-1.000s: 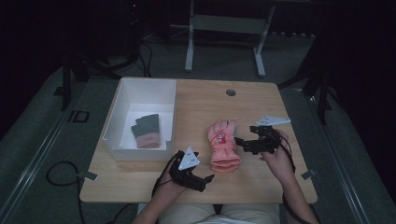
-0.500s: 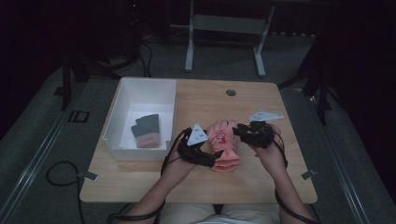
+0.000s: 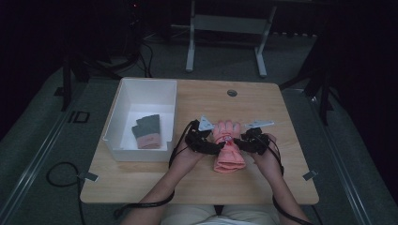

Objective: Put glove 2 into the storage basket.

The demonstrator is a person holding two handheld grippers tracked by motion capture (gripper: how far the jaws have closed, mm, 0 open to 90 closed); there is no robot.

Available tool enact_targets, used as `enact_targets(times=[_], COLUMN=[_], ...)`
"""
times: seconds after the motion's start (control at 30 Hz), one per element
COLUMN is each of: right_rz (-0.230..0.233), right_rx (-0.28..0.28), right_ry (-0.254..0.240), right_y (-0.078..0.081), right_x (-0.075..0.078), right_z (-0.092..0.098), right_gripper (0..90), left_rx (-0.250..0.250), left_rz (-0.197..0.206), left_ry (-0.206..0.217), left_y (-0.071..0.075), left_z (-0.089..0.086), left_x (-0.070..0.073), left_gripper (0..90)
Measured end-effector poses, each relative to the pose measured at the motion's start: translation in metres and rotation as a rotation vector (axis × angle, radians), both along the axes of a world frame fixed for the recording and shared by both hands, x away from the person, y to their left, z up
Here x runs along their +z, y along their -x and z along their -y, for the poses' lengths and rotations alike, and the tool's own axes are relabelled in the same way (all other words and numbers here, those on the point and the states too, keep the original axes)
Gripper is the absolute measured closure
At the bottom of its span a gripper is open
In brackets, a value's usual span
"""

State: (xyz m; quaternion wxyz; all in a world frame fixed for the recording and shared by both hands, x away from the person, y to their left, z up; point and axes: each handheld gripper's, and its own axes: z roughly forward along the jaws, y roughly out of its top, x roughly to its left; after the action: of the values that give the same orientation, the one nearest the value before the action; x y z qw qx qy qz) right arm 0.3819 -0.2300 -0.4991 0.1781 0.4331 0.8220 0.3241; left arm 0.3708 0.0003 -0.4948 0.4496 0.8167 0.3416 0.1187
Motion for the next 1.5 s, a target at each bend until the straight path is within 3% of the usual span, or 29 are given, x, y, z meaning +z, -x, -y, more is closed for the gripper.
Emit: enact_targets(times=[0.1,0.27,0.37,0.4,0.47,0.53,0.6,0.7,0.77,0.93,1.03,1.2,1.43,1.5], right_rz=[-0.024,-0.05,-0.081,-0.094,-0.109,-0.139,-0.158,-0.163,-0.157,-0.152,-0.135,-0.101,-0.066,-0.041], right_rx=[0.012,0.041,0.048,0.05,0.051,0.061,0.071,0.069,0.059,0.058,0.061,0.065,0.077,0.079], right_ry=[0.001,0.008,-0.009,-0.016,-0.016,-0.048,-0.079,-0.083,-0.097,-0.149,-0.158,-0.158,-0.193,-0.194], right_y=[-0.003,-0.007,-0.011,-0.013,-0.014,-0.016,-0.017,-0.016,-0.014,-0.011,-0.008,-0.004,0.001,0.003], right_x=[-0.003,-0.01,-0.015,-0.017,-0.021,-0.024,-0.025,-0.024,-0.022,-0.017,-0.011,0.004,0.025,0.037], right_z=[0.003,0.0,0.0,-0.001,-0.003,-0.002,-0.001,-0.003,-0.002,0.003,0.003,0.001,0.002,0.0], right_gripper=[49.0,46.2,44.6,44.6,47.4,56.5,64.2,70.0,71.8,73.4,74.0,74.3,74.4,74.4], left_rx=[0.014,0.035,0.028,0.021,0.005,-0.019,-0.042,-0.06,-0.066,-0.078,-0.082,-0.095,-0.117,-0.119], left_rz=[-0.063,-0.207,-0.292,-0.303,-0.359,-0.38,-0.369,-0.331,-0.327,-0.325,-0.301,-0.281,-0.244,-0.232], left_ry=[-0.017,0.025,0.035,0.04,0.082,0.102,0.105,0.085,0.088,0.102,0.096,0.09,0.105,0.11], left_y=[-0.01,-0.028,-0.039,-0.041,-0.047,-0.05,-0.049,-0.045,-0.042,-0.039,-0.036,-0.034,-0.031,-0.031], left_z=[0.003,0.002,0.005,0.006,0.008,0.009,0.01,0.011,0.01,0.009,0.01,0.008,0.002,-0.001], left_x=[-0.012,-0.033,-0.05,-0.053,-0.059,-0.06,-0.058,-0.053,-0.048,-0.038,-0.028,-0.012,0.014,0.024], left_gripper=[14.2,15.3,21.0,23.9,28.3,35.1,47.2,67.8,73.1,76.0,76.7,77.3,77.4,77.4])
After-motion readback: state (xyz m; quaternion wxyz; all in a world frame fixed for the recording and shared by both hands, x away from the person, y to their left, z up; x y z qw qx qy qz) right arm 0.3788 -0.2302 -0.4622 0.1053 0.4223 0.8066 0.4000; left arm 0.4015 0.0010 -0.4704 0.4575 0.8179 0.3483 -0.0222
